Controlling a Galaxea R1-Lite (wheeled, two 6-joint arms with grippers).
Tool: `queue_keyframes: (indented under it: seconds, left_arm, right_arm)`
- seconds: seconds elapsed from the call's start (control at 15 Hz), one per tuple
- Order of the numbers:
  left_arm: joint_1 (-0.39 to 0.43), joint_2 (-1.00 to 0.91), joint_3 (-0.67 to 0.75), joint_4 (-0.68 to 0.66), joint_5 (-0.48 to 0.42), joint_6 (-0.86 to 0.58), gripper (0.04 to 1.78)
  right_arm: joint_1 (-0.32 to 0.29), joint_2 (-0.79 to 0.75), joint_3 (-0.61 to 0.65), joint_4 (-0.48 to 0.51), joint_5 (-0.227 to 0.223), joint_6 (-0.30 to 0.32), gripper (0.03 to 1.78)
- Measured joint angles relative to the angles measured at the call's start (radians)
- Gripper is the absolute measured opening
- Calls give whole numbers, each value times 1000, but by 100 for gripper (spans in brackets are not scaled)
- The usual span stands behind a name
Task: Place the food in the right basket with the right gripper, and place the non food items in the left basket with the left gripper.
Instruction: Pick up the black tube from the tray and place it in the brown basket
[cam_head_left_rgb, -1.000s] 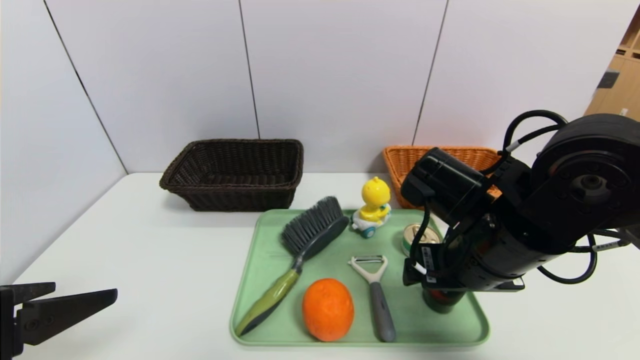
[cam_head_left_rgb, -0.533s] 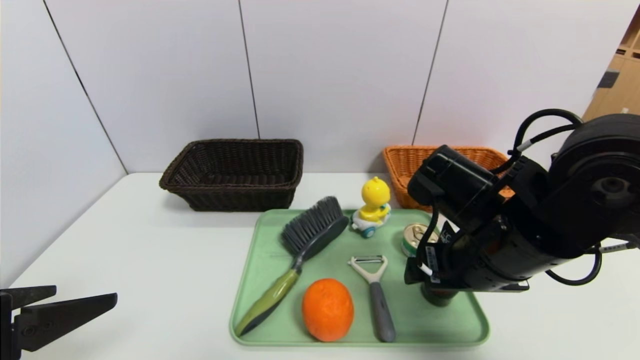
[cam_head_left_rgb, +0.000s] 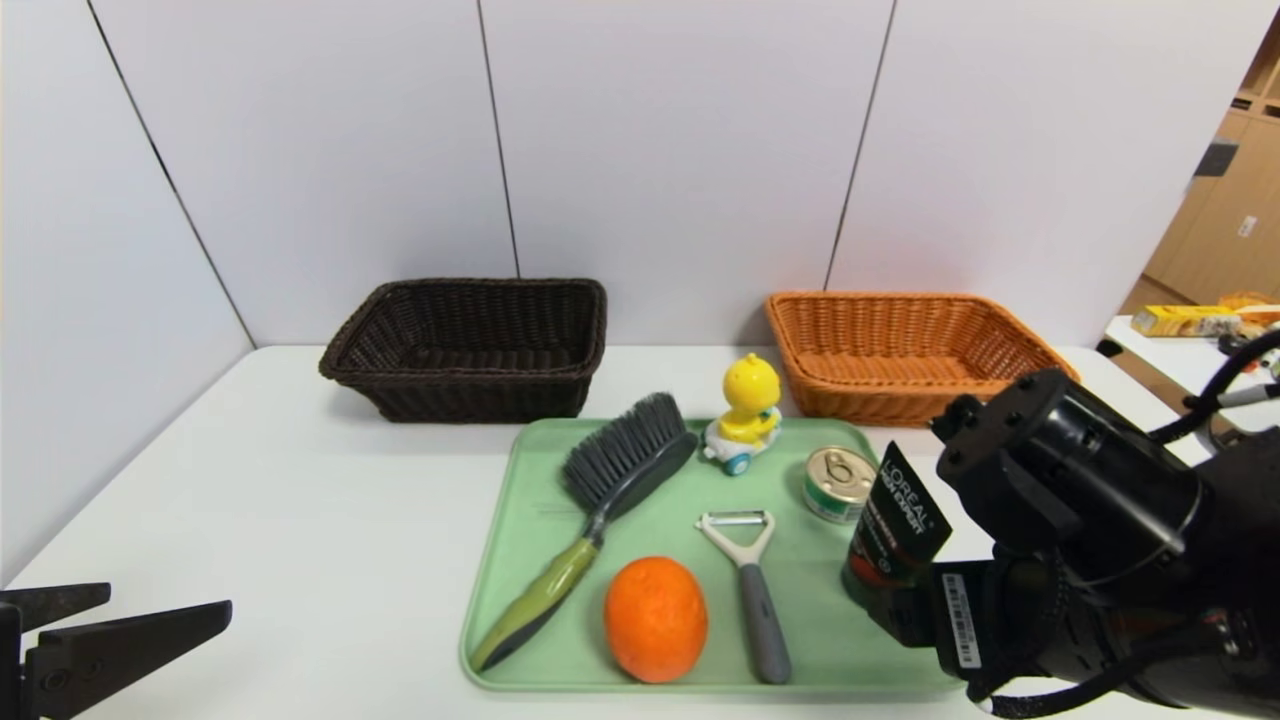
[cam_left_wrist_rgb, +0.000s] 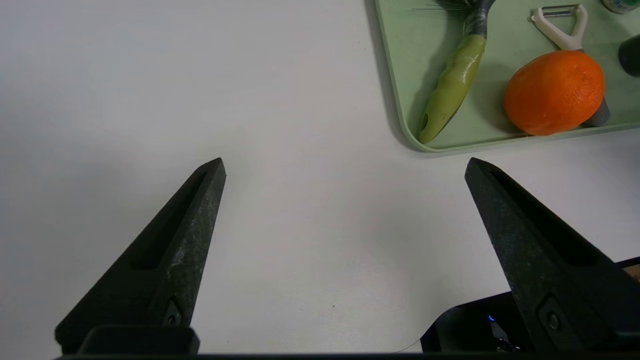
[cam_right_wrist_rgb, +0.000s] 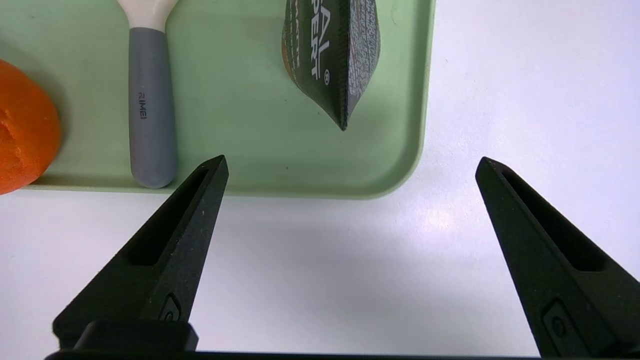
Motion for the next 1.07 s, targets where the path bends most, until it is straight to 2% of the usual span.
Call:
queue_keyframes:
  seconds: [0.07, 0.27, 0.67, 0.8, 1.07]
  left_arm:
    - [0, 0, 2, -1, 0, 1, 169]
    - [-1, 1, 4, -1, -3, 2, 169]
    - [-1, -11, 4, 1, -2, 2, 169]
    - [-1, -14, 4, 1, -3, 2, 169]
    - [-1, -23, 4, 6, -3, 3, 169]
  right_arm:
    - [2, -29, 80, -94, -12, -30, 171]
    - [3, -98, 325, -457, -35, -146, 171]
    - [-3, -136, 603, -1085, -43, -337, 171]
    - [-11, -135, 639, -1178, -42, -350, 171]
    - [-34, -132, 663, -1204, -42, -353, 171]
